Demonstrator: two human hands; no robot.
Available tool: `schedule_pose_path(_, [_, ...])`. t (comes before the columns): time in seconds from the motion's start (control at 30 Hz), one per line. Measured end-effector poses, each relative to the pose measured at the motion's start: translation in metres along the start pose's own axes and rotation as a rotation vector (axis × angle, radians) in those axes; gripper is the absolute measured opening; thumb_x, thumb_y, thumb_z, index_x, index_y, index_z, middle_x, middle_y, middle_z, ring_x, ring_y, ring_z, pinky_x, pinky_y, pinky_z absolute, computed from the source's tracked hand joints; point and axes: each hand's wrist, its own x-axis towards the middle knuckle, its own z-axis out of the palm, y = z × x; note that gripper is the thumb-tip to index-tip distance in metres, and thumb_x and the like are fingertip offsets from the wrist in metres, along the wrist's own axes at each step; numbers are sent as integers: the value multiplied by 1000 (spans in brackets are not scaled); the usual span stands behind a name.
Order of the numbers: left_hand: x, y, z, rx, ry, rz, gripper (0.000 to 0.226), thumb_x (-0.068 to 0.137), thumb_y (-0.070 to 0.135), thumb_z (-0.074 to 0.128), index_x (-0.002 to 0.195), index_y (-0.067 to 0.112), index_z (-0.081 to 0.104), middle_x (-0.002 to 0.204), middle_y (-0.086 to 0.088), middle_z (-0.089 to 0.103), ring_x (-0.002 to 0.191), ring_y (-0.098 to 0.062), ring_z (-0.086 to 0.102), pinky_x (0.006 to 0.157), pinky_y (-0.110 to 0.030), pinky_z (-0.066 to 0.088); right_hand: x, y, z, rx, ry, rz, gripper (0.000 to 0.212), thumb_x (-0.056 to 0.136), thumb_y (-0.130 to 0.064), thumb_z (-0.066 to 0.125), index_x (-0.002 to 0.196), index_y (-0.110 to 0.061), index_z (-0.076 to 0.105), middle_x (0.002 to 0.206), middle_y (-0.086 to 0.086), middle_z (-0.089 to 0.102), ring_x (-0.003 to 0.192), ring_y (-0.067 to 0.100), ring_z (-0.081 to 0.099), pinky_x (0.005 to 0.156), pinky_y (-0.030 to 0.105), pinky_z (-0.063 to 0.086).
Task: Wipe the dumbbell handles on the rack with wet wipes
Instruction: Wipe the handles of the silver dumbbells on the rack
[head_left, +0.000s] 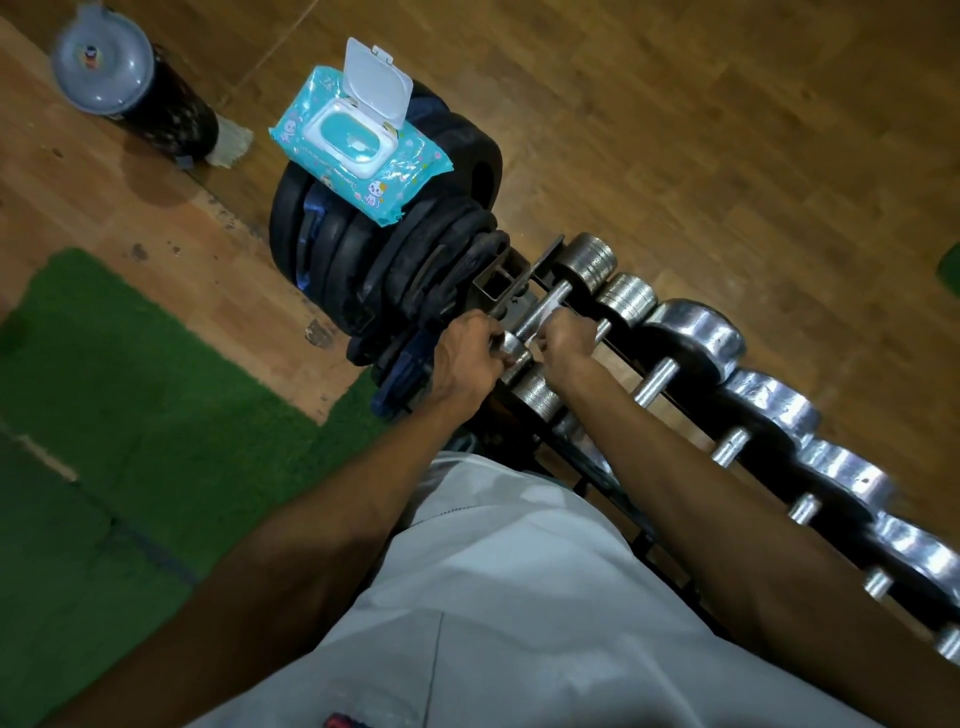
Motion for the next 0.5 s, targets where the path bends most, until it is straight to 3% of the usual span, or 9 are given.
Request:
schedule_pose_path(0.13, [1, -2, -4, 20, -24, 28, 40, 78, 8, 82, 117, 12, 74, 115, -4, 68, 98, -25, 67, 73, -33, 53, -5, 6, -3, -228, -22, -122, 22, 85, -2, 60, 65, -7, 54, 63, 3, 52, 56, 19, 47, 46, 23, 30])
schedule_pose_path(0.23, [0, 0, -6, 32, -27, 39, 31, 80, 15, 86, 109, 10, 75, 114, -5, 68, 97, -24, 66, 69, -30, 47, -4, 0, -6, -328, -12, -287, 20, 89, -2, 55, 70, -8, 57, 68, 3, 52, 61, 19, 48, 53, 27, 35])
schedule_pose_path(0.33, [2, 0, -7, 23, -28, 47, 30, 80, 14, 85, 108, 10, 75, 114, -5, 68, 97, -24, 66, 71, -30, 48, 1, -5, -6, -380, 43, -462, 22, 93, -6, 54, 109, -4, 68, 97, 5, 60, 83, 21, 54, 71, 29, 42])
schedule_pose_path(0.4, [2, -1, -7, 16, -40, 50, 34, 81, 10, 83, 114, 9, 74, 117, -7, 68, 100, -25, 66, 77, -35, 54, 2, -4, -6, -440, 69, -529, 26, 93, -6, 54, 116, -5, 63, 101, 9, 63, 87, 28, 59, 69, 29, 42])
schedule_pose_path(0.5, [2, -3, -4, 8, -29, 50, 36, 81, 6, 80, 116, 10, 74, 117, -6, 68, 101, -25, 67, 80, -38, 57, -3, 6, -11, -596, 18, -599, 61, 91, 2, 53, 151, -2, 44, 126, 21, 65, 101, 35, 65, 71, 35, 49])
